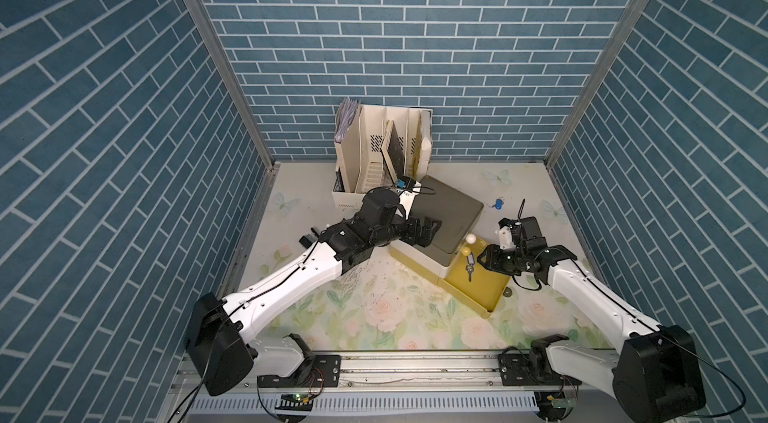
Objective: Take the keys out of the drawer
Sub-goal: Place the key at the center of the board, then pick up the key from the drawer.
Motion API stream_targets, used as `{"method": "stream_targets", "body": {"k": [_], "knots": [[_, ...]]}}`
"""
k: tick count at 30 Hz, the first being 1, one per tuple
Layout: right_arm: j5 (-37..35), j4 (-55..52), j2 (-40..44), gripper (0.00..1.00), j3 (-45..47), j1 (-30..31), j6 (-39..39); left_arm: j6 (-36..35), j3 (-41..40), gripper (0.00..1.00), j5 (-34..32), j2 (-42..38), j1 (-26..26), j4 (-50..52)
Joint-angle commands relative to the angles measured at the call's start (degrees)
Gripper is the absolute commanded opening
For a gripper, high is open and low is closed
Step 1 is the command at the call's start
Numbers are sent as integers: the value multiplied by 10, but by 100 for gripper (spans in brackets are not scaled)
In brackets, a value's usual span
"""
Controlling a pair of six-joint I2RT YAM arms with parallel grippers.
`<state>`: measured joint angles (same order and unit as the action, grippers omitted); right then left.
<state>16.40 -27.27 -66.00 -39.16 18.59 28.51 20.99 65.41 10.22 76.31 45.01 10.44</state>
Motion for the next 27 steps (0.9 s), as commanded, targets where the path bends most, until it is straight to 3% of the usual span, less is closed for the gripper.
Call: {"method": "stream_targets", "body": {"k": [1,18,27], "knots": [[-14,35,-2,41,18,21,28,2,2,100,-5,3,-1,4],[-41,99,-88,27,21,49,36,-16,21,100,1,23,2,23],[-50,110,-121,26,9,55,36,-34,37,100,-10,38,10,42]]}}
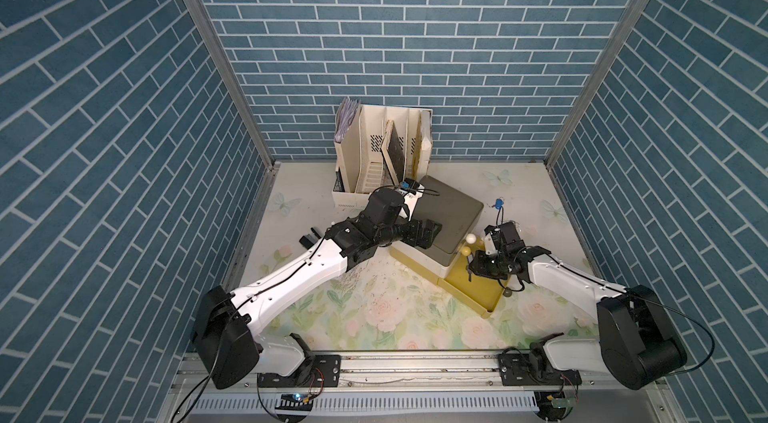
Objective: Take the keys out of the drawer
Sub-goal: Pick up the key from the drawer.
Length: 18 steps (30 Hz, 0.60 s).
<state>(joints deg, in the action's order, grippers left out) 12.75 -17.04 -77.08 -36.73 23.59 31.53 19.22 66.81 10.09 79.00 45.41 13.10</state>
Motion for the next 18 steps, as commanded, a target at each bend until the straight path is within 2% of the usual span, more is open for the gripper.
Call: {"method": "stream_targets", "body": {"k": [1,18], "knots": [[-14,8,-14,26,-17,5,6,-21,26,100,-11,13,8,21],[-39,8,-63,26,-49,11,7,-35,27,100,-20,13,9,26]]}}
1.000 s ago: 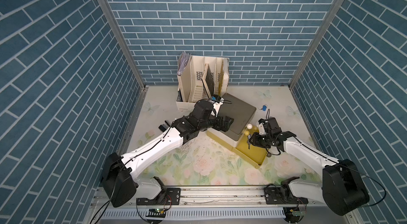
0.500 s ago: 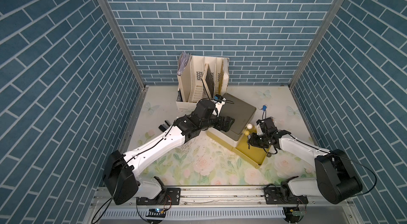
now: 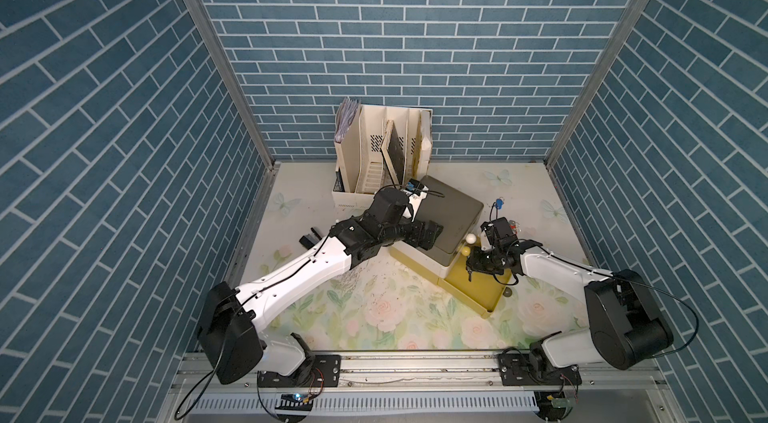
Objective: Take the keys out of the drawer
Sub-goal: Pick up the key from the drawer.
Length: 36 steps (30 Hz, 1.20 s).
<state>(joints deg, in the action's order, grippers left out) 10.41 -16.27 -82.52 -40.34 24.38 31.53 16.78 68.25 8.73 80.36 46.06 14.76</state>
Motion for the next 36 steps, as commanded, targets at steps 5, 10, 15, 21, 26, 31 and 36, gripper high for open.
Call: {"method": "stream_targets", "body": {"k": [5,10,15,21,26,31,36], "knots": [[-27,-7,-12,22,-16,4,6,-12,14,100,-6,-2,3,8],[-28,-9,-12,11,-18,4,7,-12,13,100,-4,-2,3,6],[-28,-10,-8,0,-17,4,7,-11,12,100,-5,-3,3,7],[-43,-14,18,0,-12,4,17,-12,10,100,0,-3,3,4],[-56,-23,55,0,-11,4,26,-11,10,100,1,-6,2,2],[-78,-42,86,0,-17,3,30,-10,7,100,7,-10,3,-3],[-94,-61,114,0,-24,3,37,-12,1,100,13,-18,3,-10]]}}
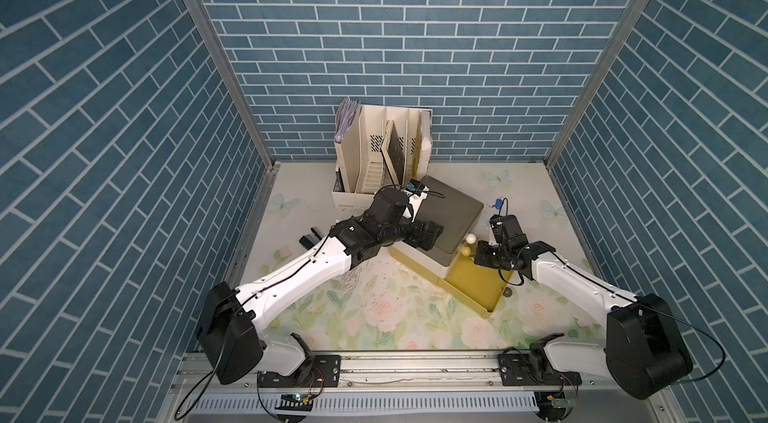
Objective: Take the keys out of the drawer
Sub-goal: Pick up the key from the drawer, then place the key at the center of the board.
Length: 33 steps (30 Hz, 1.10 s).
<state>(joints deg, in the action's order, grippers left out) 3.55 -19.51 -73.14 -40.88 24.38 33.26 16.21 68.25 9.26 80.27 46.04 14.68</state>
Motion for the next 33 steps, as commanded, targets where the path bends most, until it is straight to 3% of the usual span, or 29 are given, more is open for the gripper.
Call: {"method": "stream_targets", "body": {"k": [1,11,21,33], "knots": [[-29,-33,28,0,-20,3,22,-7,-3,100,10,-21,4,-13],[-58,-76,78,0,-62,2,28,-46,-9,100,53,-25,11,-30],[-77,-113,75,0,-144,-14,-1,-98,11,100,46,-12,26,-12],[-3,-116,24,0,-240,-141,-62,-142,49,100,47,20,50,0]]}}
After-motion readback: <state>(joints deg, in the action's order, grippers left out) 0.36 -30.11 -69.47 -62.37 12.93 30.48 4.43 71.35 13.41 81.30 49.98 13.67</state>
